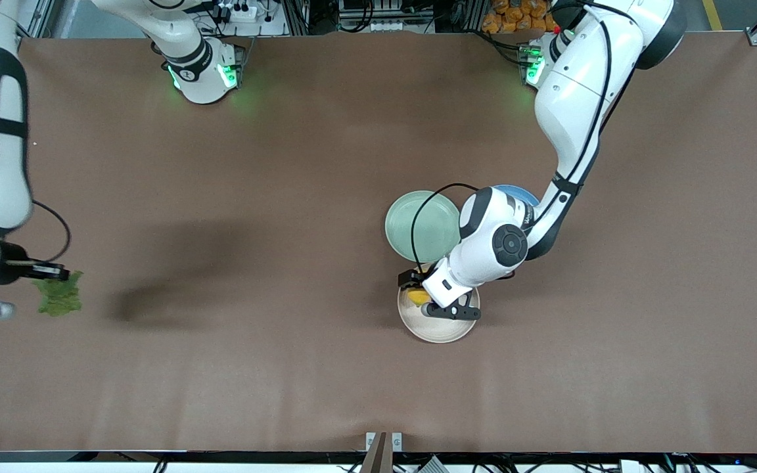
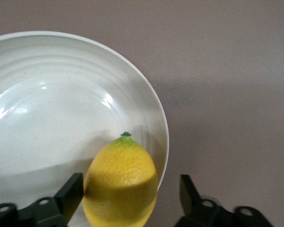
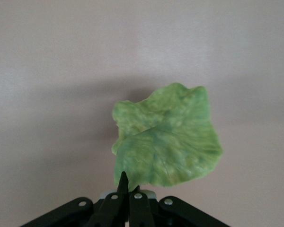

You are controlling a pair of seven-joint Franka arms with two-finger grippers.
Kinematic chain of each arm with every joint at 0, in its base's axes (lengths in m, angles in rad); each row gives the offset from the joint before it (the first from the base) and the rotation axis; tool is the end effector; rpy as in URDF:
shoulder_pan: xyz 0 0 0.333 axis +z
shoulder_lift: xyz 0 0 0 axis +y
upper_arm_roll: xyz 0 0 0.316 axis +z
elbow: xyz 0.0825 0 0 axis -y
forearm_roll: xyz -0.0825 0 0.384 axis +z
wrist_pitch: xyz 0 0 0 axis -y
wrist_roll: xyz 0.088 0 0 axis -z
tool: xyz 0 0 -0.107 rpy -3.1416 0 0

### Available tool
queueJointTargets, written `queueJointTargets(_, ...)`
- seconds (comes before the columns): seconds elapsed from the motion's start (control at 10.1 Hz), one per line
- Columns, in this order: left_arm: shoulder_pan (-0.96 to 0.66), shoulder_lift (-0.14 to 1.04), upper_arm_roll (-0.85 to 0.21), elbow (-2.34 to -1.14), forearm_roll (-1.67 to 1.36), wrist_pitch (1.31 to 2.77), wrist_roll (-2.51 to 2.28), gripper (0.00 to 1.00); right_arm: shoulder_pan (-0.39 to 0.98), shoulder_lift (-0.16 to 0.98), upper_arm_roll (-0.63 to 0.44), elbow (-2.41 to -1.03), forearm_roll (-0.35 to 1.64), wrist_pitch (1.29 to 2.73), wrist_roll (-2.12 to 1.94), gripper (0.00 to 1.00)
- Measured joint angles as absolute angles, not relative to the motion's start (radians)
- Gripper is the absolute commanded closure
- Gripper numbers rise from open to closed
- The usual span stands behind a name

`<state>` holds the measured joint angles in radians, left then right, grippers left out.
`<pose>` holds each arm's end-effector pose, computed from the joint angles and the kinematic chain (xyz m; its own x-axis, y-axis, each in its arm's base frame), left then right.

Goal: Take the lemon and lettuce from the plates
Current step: 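Set the lettuce down with the right gripper while the left lifts the lemon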

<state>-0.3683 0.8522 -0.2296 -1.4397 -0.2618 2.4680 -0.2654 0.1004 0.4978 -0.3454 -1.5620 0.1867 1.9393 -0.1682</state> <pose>0.6332 -0.3876 0.2089 0.9986 -0.0417 0.0320 -0.0508 -0.9232 0.3809 0.6649 -0.1208 0.3625 0.9891 -0.1189 -0.0866 -0.1211 -0.9924 -0.0197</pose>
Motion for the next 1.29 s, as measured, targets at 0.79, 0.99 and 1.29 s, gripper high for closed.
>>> queueJointTargets(0.79,-0.353,0.849,-0.228,-1.425,-0.262,2.483,-0.310,1.00,0.126,0.625,-0.193,-1.743,0.193,2.336,0.008,0.00)
queueJointTargets(0.99,-0.316,0.820,-0.226,-1.417,-0.262,2.473,-0.310,1.00,0.121,0.614,-0.195,-1.743,0.193,2.343,0.009,0.00)
queueJointTargets(1.29,-0.244,0.758,-0.217,-1.417,-0.262,2.370,-0.310,1.00,0.086,0.488,-0.186,-1.721,0.193,2.330,0.009,0.00)
